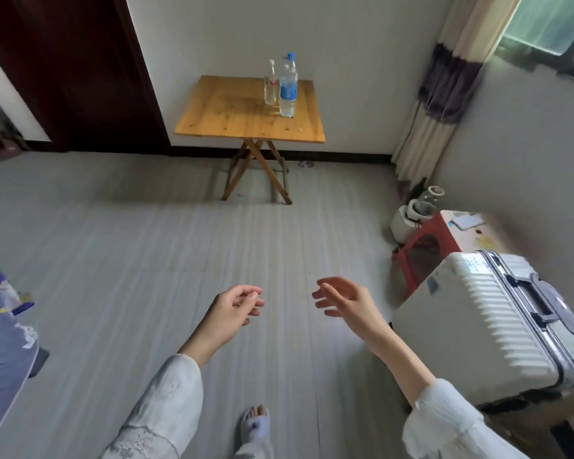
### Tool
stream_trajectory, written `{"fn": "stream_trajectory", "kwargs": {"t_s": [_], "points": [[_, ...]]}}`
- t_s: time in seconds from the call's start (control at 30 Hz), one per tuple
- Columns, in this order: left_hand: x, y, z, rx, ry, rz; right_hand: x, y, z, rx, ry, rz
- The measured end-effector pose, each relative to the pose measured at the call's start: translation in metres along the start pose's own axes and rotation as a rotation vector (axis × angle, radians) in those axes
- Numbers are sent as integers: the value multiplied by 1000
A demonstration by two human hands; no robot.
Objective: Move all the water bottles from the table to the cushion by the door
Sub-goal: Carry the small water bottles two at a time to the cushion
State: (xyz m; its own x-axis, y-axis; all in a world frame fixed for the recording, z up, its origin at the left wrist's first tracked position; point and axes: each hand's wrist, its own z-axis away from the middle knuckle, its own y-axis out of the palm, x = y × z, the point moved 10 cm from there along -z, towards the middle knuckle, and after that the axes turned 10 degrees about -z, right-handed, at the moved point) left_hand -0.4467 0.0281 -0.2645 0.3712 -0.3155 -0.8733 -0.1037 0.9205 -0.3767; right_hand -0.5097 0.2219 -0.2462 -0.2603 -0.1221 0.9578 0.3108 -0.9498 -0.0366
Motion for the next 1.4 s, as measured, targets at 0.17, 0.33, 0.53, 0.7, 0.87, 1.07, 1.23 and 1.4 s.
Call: {"fn": "stream_trajectory", "kwargs": {"t_s": [0.17, 0.33, 0.53, 0.7, 0.87, 1.07, 1.23, 1.4], "points": [[-36, -57, -133, -57, 22, 13, 49, 15, -130, -11, -17, -18], [-76, -70, -242, -34, 25, 6, 86, 6, -230, -43, -25, -22], [-94, -66, -361, 13, -24, -13, 110, -18, -364, -35, -7, 2], [-133, -84, -470, -66, -33, -31, 151, -31, -487, 22, -47, 0], [-186, -103, -568, -97, 14, -44, 201, -41, -597, 59, -87, 12], [-199, -117, -674, -100, -26, -13, 233, -41, -712, 99, -92, 54], [-218, -141, -784, -70, 5, -7, 261, -45, -815, 36, -102, 38], [-246, -179, -896, -39, 31, 11, 304, -49, -917, -62, -111, 21]]}}
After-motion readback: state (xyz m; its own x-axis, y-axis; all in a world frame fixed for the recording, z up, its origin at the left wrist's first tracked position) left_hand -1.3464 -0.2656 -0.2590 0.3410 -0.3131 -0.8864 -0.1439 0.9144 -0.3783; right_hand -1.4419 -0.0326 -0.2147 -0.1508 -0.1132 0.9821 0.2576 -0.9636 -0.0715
